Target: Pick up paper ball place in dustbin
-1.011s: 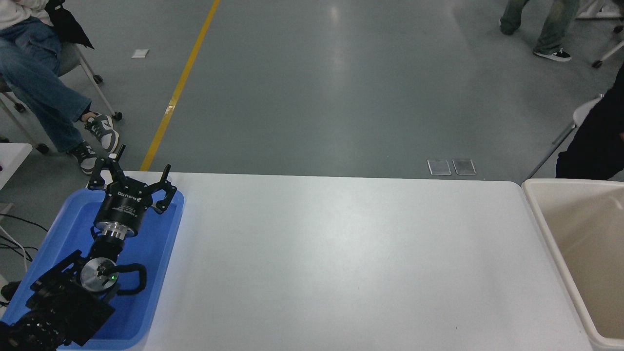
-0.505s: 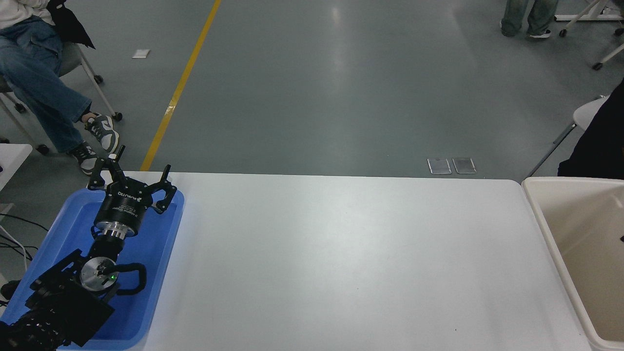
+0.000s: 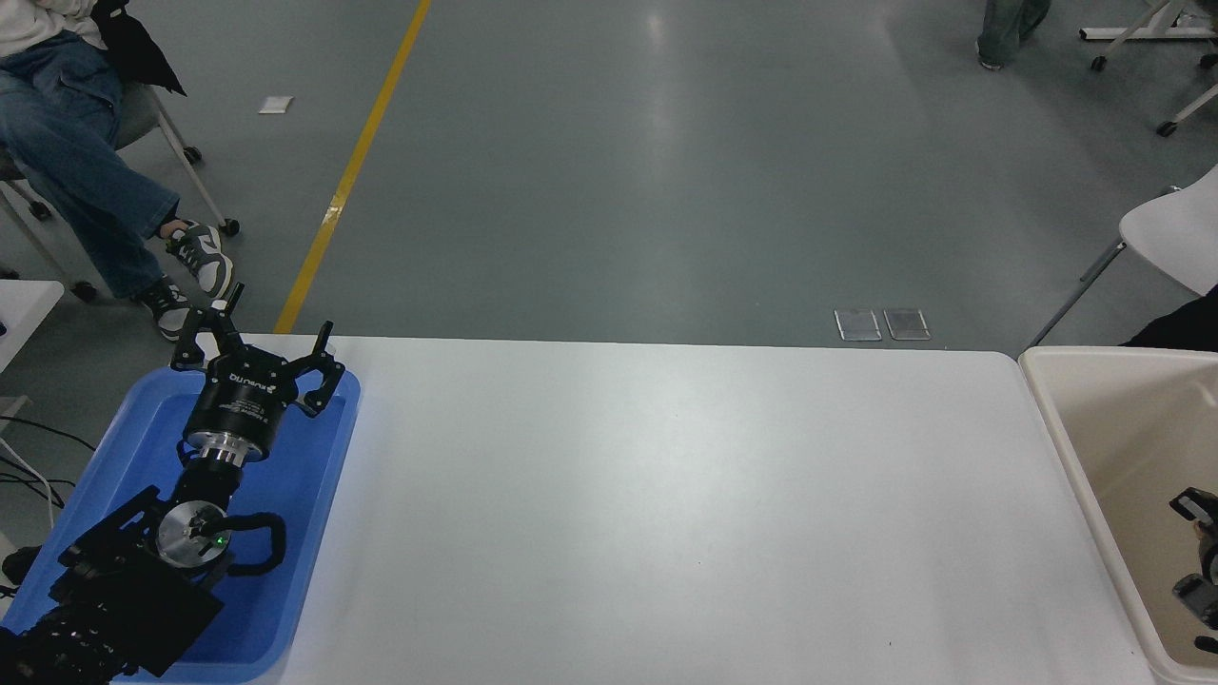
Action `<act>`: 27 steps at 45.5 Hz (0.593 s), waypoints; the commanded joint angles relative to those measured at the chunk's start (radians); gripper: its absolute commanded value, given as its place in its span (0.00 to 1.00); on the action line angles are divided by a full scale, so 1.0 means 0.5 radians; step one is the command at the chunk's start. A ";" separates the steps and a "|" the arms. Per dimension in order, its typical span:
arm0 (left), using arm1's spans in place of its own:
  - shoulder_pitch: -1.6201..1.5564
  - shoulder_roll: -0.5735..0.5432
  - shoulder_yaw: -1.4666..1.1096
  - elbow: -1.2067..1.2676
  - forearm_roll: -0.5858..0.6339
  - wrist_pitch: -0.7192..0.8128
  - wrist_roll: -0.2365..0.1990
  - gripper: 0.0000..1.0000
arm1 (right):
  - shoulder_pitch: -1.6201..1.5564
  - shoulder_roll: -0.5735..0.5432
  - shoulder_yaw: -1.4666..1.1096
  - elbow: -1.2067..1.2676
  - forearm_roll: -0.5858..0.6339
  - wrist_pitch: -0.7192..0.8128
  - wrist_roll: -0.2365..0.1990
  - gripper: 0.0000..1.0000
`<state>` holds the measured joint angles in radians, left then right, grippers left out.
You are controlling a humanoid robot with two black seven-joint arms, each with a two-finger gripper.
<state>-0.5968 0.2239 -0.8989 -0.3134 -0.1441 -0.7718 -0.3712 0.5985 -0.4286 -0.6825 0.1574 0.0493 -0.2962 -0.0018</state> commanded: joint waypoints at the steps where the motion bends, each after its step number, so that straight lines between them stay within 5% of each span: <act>1: 0.000 0.000 0.000 -0.002 0.000 0.000 0.000 1.00 | 0.113 0.001 0.000 0.010 -0.016 -0.015 0.001 1.00; 19: 0.000 0.000 0.000 0.001 0.000 0.000 0.000 1.00 | 0.444 -0.002 0.082 0.053 0.003 0.040 0.001 1.00; 27: 0.000 0.000 0.000 0.001 0.000 0.000 0.000 1.00 | 0.573 0.026 0.778 0.056 0.006 0.037 0.028 1.00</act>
<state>-0.5968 0.2237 -0.8989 -0.3136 -0.1443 -0.7718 -0.3712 0.7864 -0.4287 -0.5985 0.1772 0.0486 -0.2847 -0.0004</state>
